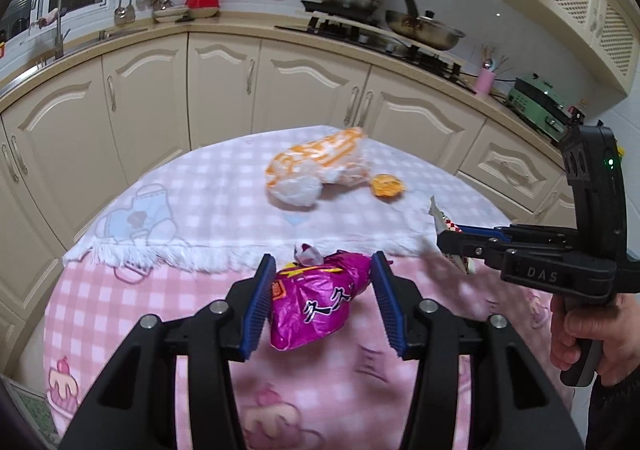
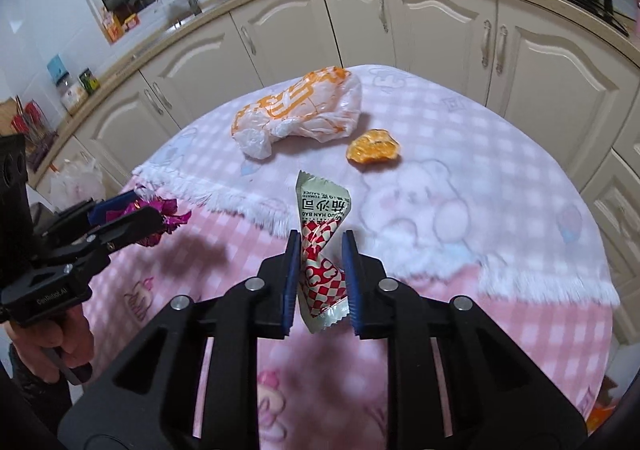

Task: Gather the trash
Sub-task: 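Carry both wrappers to the blue bin and release them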

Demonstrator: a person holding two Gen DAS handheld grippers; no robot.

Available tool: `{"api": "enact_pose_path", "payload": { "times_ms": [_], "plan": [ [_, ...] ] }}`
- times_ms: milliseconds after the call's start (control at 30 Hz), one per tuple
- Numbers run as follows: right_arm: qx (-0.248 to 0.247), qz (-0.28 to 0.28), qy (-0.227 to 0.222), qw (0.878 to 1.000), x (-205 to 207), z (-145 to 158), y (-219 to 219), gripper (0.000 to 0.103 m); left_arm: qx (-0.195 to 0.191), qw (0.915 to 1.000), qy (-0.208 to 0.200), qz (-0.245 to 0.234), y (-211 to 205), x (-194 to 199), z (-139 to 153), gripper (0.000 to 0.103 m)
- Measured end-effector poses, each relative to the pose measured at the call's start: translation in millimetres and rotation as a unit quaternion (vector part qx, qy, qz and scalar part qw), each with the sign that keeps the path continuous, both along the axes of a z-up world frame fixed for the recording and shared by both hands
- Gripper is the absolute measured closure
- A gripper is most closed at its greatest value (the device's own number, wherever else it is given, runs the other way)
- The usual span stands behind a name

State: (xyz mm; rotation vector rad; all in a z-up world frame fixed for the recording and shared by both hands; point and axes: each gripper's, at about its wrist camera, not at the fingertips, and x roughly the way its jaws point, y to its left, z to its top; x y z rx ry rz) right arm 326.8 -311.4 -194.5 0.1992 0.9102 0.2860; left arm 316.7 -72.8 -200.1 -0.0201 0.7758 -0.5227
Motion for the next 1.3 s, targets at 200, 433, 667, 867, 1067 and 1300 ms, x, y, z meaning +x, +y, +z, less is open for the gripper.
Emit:
{"api": "enact_pose_path", "payload": {
  "times_ms": [200, 433, 667, 867, 1067, 1300],
  "plan": [
    [0.029, -0.019, -0.016, 0.999, -33, 17, -24, 0.082, -0.011, 0.9997, -0.016, -0.018, -22, -28, 16, 0.055],
    [0.06, -0.052, -0.043, 0.996, -73, 38, -66, 0.082, -0.017, 0.9988, -0.025, -0.04, -56, -59, 26, 0.055],
    [0.078, -0.097, -0.06, 0.99, -116, 48, -117, 0.082, -0.024, 0.9966, -0.027, -0.074, -89, -81, 34, 0.055],
    [0.091, -0.146, -0.057, 0.983, -151, 39, -162, 0.082, -0.026, 0.9921, -0.024, -0.12, -130, -100, 37, 0.055],
    [0.104, -0.22, -0.055, 0.969, -202, 25, -217, 0.082, -0.029, 0.9821, -0.019, -0.185, -191, -122, 38, 0.055],
    [0.114, -0.336, -0.016, 0.935, -272, -18, -294, 0.082, -0.006, 0.9585, 0.011, -0.285, -293, -159, 12, 0.055]
  ]
}}
